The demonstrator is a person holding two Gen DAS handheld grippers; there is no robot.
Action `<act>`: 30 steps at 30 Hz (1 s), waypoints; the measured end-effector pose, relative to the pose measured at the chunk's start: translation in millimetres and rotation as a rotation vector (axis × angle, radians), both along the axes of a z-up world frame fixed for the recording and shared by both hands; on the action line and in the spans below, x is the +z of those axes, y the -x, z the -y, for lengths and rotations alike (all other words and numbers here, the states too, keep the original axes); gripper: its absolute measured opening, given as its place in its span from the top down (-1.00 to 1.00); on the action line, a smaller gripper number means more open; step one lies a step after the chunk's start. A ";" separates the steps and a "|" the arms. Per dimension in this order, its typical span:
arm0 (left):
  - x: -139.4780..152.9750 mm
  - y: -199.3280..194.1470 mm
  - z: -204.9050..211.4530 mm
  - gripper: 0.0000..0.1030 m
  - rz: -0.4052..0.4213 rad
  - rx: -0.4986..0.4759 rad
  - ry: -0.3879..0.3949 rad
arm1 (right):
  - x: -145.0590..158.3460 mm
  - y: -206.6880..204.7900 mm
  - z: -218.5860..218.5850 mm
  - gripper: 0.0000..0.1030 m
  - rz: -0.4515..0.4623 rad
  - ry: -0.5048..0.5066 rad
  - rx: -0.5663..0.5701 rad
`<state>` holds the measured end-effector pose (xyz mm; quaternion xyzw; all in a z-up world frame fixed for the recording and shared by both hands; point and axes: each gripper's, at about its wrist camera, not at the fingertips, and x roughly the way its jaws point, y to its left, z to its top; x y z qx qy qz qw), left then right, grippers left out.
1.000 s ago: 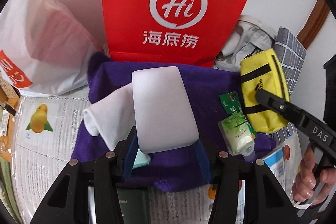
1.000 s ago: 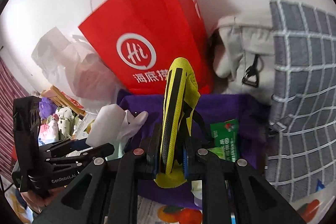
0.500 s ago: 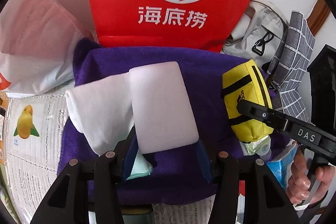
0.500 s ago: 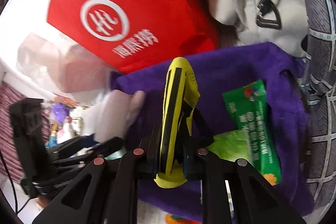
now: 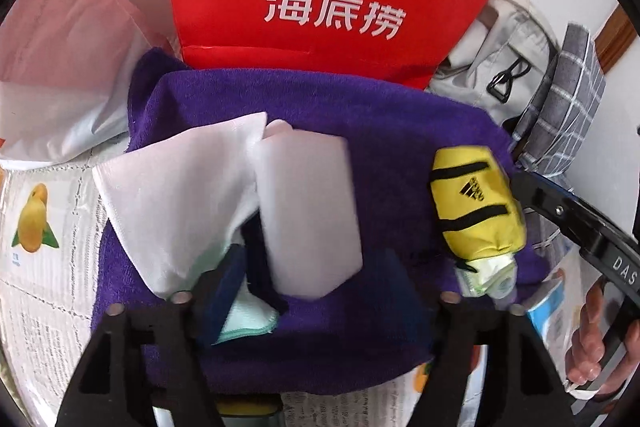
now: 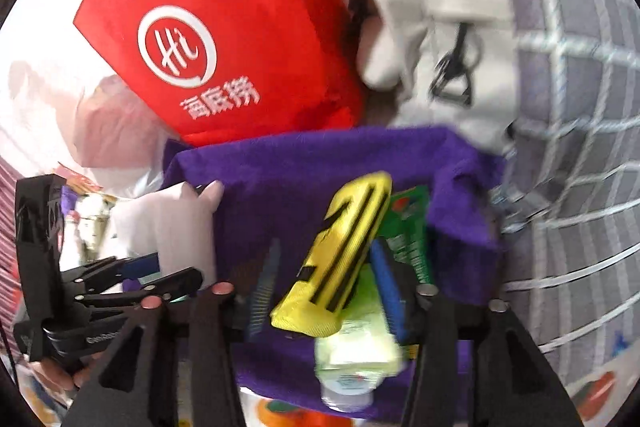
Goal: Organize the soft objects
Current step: 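Release the yellow pouch onto the towel with the right tool while the left tool releases the white block, then grasp the crumpled white plastic with the right tool while the left tool moves to the snack packet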
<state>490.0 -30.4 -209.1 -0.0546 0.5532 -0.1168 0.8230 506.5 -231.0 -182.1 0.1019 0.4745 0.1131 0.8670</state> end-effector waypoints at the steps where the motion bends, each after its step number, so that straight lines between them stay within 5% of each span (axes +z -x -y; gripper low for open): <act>1: 2.3 1.5 -0.9 -0.44 0.002 0.002 0.005 | 5.3 3.4 2.3 -0.04 0.018 0.018 -0.006; 4: 11.3 7.0 -3.4 -0.46 0.027 0.018 -0.013 | 19.2 16.3 6.7 -0.22 0.066 0.058 -0.022; 12: 40.7 40.3 -16.4 -0.47 0.074 0.050 -0.019 | 33.5 83.2 -4.5 -0.22 0.136 0.075 0.048; 15: 53.5 60.9 -26.9 -0.47 0.096 0.052 -0.026 | 24.6 113.1 -13.2 0.12 0.105 0.050 0.088; 16: 57.2 67.0 -28.7 -0.47 0.102 0.054 -0.026 | 18.1 121.9 -19.1 0.55 0.082 0.046 0.120; 17: 60.7 73.3 -31.5 -0.47 0.110 0.056 -0.023 | 10.2 129.3 -26.0 0.73 0.054 0.043 0.153; 22: 62.9 107.2 -41.2 -0.47 0.118 0.079 0.022 | -22.4 165.0 -52.1 0.72 -0.038 0.084 0.219; 30: 53.0 155.9 -68.2 -0.47 0.117 0.118 0.055 | -46.0 187.4 -84.6 0.58 -0.049 0.154 0.241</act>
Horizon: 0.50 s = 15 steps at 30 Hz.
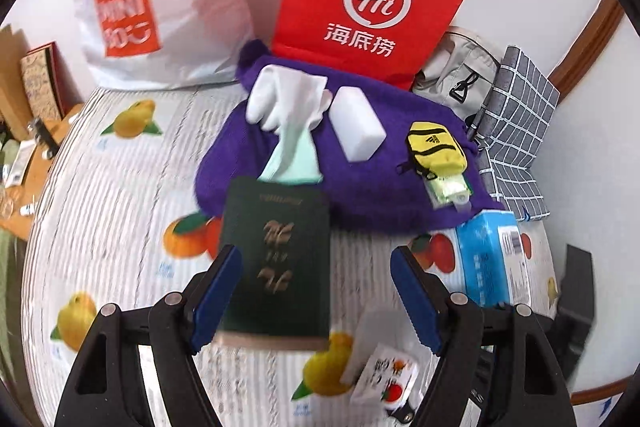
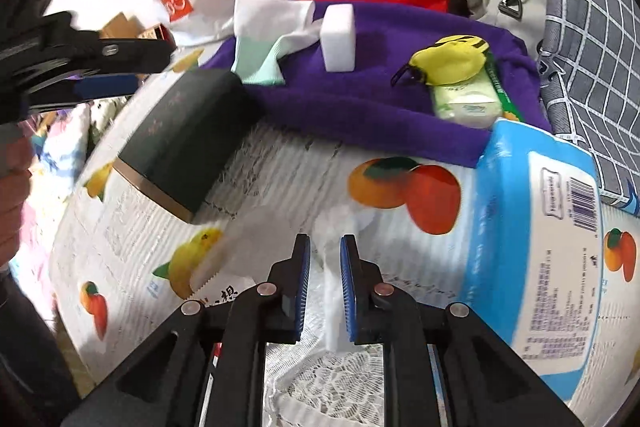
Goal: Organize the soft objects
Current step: 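Grasp the crumpled white plastic with the right tool while the left tool moves to the snack packet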
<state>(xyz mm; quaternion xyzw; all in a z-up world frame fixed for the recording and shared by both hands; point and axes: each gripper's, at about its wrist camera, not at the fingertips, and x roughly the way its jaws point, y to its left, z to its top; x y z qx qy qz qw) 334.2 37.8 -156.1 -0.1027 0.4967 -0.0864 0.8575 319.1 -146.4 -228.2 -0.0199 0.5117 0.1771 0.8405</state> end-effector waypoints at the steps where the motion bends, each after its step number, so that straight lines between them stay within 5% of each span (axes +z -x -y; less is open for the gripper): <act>1: -1.0 4.2 -3.4 -0.47 0.002 0.005 0.007 | -3.5 -0.9 -2.8 0.47 -0.002 0.015 -0.005; 7: -13.3 21.9 -17.9 -0.47 -0.011 0.025 0.043 | -25.1 -11.0 -8.3 0.45 -0.006 0.097 -0.052; 8: -15.2 24.6 -18.7 -0.47 -0.012 0.023 0.045 | -23.6 -10.2 -8.1 0.63 0.023 0.095 -0.057; 15: -17.5 43.0 -13.7 -0.47 -0.013 0.008 0.027 | 2.2 11.6 9.2 0.63 0.065 -0.002 -0.082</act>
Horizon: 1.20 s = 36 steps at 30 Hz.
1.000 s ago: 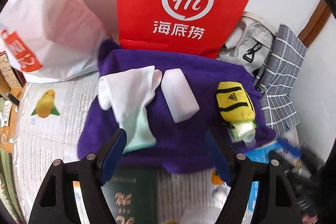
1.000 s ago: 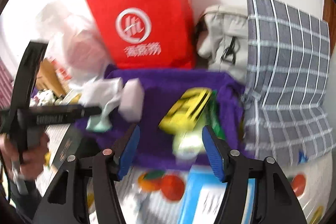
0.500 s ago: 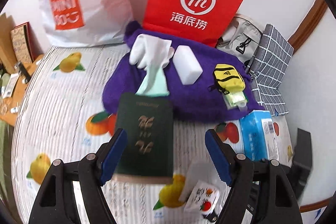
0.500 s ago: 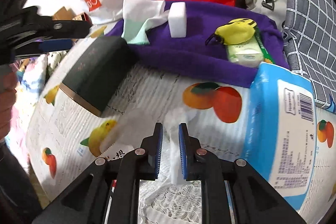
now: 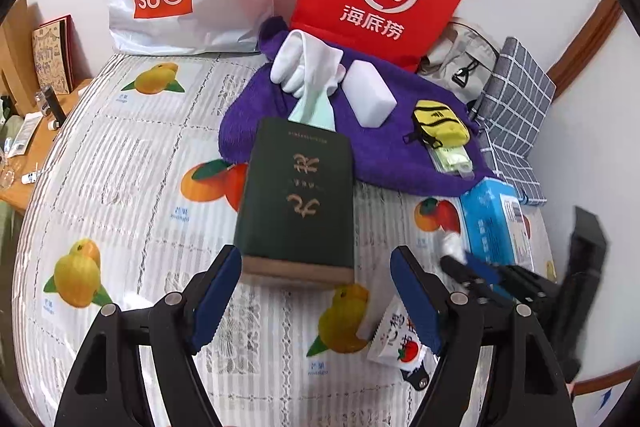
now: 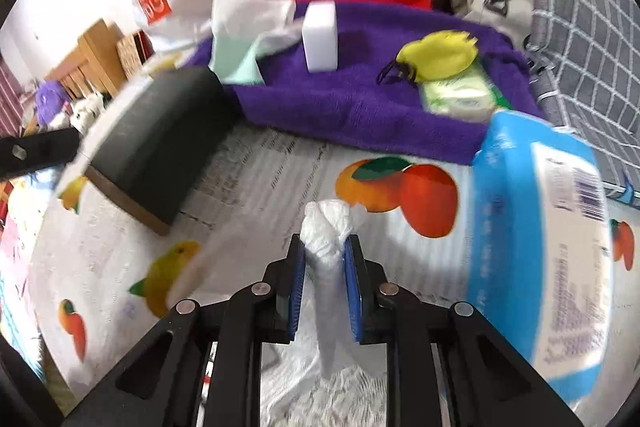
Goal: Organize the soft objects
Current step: 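Grasp the white tomato-print snack packet with the left tool while the right tool lifts the plastic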
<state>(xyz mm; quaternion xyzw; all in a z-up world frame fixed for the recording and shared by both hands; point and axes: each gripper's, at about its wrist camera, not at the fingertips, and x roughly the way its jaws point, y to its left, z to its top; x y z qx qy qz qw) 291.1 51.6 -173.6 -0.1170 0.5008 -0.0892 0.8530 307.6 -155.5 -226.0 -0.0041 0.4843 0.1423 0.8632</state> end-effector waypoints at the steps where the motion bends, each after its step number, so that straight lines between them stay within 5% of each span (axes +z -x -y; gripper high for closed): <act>1: 0.0 2.7 1.3 -0.47 -0.001 -0.003 0.000 | 4.6 5.0 2.1 0.63 0.009 -0.007 -0.006; 12: -27.3 45.9 52.0 -0.47 -0.057 -0.099 -0.056 | 32.9 80.2 37.7 0.62 0.067 -0.069 -0.038; 21: -44.9 68.9 104.9 -0.47 -0.051 -0.217 -0.190 | 14.4 130.7 73.8 0.62 0.065 -0.061 -0.084; 36: -65.0 54.4 137.0 -0.47 -0.023 -0.233 -0.325 | -14.1 154.8 118.2 0.61 0.023 -0.120 -0.139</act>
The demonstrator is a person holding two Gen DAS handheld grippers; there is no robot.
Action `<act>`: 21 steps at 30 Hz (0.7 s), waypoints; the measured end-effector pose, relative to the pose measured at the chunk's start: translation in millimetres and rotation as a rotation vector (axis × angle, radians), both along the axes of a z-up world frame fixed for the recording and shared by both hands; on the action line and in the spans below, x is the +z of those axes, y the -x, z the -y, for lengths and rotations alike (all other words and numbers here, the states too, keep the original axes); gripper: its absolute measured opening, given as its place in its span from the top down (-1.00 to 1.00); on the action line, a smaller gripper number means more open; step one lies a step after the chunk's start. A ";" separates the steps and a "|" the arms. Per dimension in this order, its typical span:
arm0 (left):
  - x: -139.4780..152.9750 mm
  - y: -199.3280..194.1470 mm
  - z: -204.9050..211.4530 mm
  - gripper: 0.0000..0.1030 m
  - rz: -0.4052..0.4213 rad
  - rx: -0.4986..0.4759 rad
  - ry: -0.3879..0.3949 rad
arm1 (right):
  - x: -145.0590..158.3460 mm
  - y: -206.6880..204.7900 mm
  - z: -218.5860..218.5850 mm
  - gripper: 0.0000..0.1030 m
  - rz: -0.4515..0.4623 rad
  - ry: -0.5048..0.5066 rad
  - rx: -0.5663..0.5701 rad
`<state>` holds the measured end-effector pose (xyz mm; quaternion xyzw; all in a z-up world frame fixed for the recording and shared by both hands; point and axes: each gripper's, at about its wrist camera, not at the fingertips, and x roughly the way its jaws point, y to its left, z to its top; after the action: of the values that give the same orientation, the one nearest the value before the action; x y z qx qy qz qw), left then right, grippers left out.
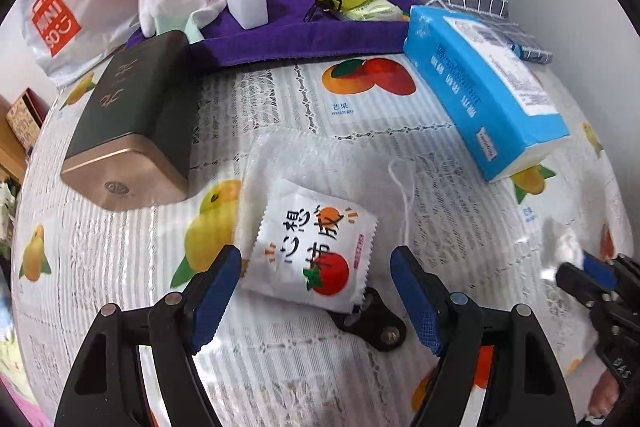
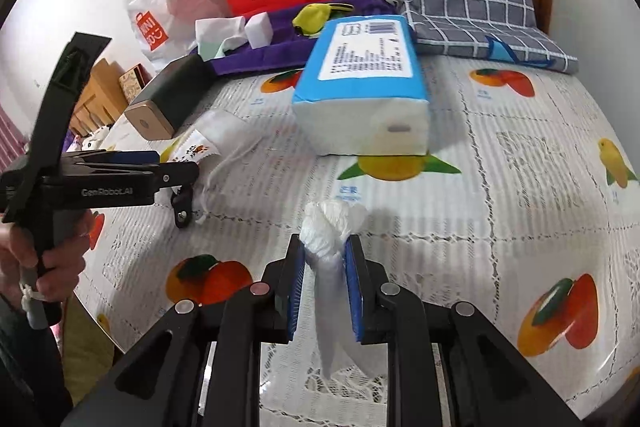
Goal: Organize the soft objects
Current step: 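Grasp the white tomato-print snack packet with the left tool while the right tool lifts the plastic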
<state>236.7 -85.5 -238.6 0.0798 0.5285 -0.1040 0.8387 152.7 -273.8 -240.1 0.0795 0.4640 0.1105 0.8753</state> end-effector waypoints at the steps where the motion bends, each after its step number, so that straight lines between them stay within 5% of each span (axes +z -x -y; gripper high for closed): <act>1: -3.3 -1.9 1.8 -0.47 0.001 -0.003 -0.010 | -1.1 -0.3 0.9 0.61 0.000 -0.003 0.000; 4: -6.8 -6.1 1.3 -0.41 0.018 0.015 0.015 | -4.7 -1.1 2.2 0.61 -0.005 -0.006 0.001; 5: -6.0 -7.1 -0.7 -0.15 0.027 0.027 0.027 | -6.3 -2.1 2.3 0.60 -0.011 -0.009 0.002; 9: 2.2 -5.1 -7.8 0.32 0.040 0.022 0.071 | -13.0 -6.2 2.6 0.59 -0.026 -0.019 -0.008; 21: 11.4 16.4 -55.9 0.32 0.037 0.111 0.067 | -15.7 -5.5 -7.5 0.59 -0.018 0.010 -0.005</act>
<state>220.3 -29.5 -227.1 0.0242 0.5128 -0.0735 0.8550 158.3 -266.2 -255.8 0.0772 0.4724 0.1054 0.8717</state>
